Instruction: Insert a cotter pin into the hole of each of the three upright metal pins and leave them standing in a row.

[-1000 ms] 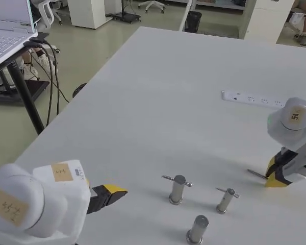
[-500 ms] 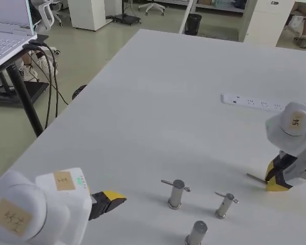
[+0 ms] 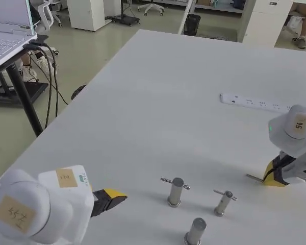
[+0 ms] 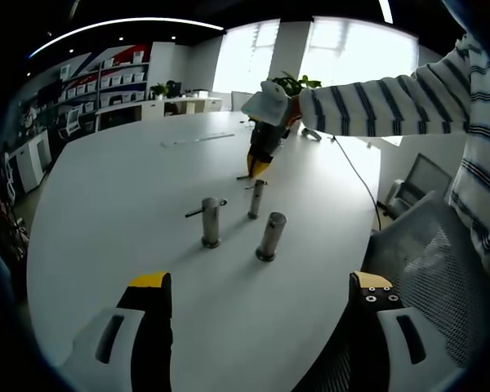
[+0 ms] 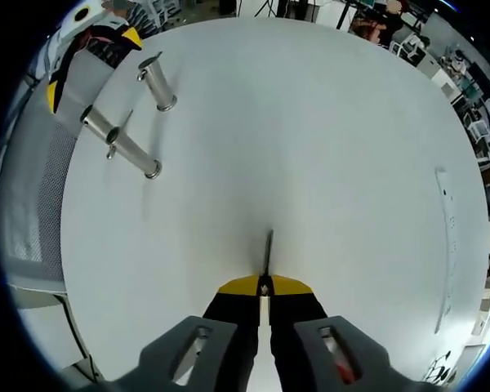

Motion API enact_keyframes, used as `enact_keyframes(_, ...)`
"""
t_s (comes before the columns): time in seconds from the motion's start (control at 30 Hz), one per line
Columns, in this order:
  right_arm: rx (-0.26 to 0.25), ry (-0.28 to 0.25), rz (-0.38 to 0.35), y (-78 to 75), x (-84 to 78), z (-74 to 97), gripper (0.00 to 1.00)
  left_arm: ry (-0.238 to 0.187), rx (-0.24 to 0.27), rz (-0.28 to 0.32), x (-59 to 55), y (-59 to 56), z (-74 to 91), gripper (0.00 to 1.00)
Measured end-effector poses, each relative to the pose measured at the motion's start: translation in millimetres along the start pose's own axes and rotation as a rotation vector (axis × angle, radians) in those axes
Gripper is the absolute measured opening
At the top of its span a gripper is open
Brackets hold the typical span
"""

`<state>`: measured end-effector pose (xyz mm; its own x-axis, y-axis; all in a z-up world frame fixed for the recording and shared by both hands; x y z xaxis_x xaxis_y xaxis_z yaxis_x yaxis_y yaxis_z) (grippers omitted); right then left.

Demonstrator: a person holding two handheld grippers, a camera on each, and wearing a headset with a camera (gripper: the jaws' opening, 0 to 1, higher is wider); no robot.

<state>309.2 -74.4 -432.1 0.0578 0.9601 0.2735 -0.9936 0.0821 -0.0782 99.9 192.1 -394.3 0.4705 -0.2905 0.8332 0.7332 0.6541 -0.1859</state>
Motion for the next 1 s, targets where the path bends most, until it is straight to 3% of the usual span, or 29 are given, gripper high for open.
enact_keyframes(0.33,-0.017,-0.065,-0.063,0.1,-3.0,0.5,0.0,-0.012,0.009,-0.029,5.6,-1.5,2.6,0.87)
enact_keyframes(0.47,-0.034,-0.057,-0.043,1.9,-0.9,0.0,0.0,-0.033,0.014,-0.029,8.2,-1.6,4.2,0.87)
enact_keyframes(0.6,-0.04,-0.046,-0.044,1.3,0.0,0.4,0.0,-0.026,0.011,-0.04,7.1,-2.5,4.8,0.87)
enact_keyframes(0.87,-0.027,-0.03,-0.092,-0.4,1.8,1.5,0.0,-0.036,0.008,-0.058,9.6,-2.6,4.2,0.87)
enact_keyframes(1.0,-0.038,-0.006,-0.081,-1.0,-0.9,2.7,0.0,-0.071,-0.006,-0.055,15.2,-5.9,4.8,0.87)
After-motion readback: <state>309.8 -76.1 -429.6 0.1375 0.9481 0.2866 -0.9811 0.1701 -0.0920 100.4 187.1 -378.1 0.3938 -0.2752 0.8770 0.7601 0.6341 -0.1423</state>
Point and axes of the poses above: the centre of the closed fingertips' face, and the gripper's own axes: z roughly backward along the fingers, y roughly to its left, x roughly out of its top, the point moved 7 cm from there along z, roughly backward along the fingers, and after that the axes turned 2 degrees about -y, right-handed, at the moved point
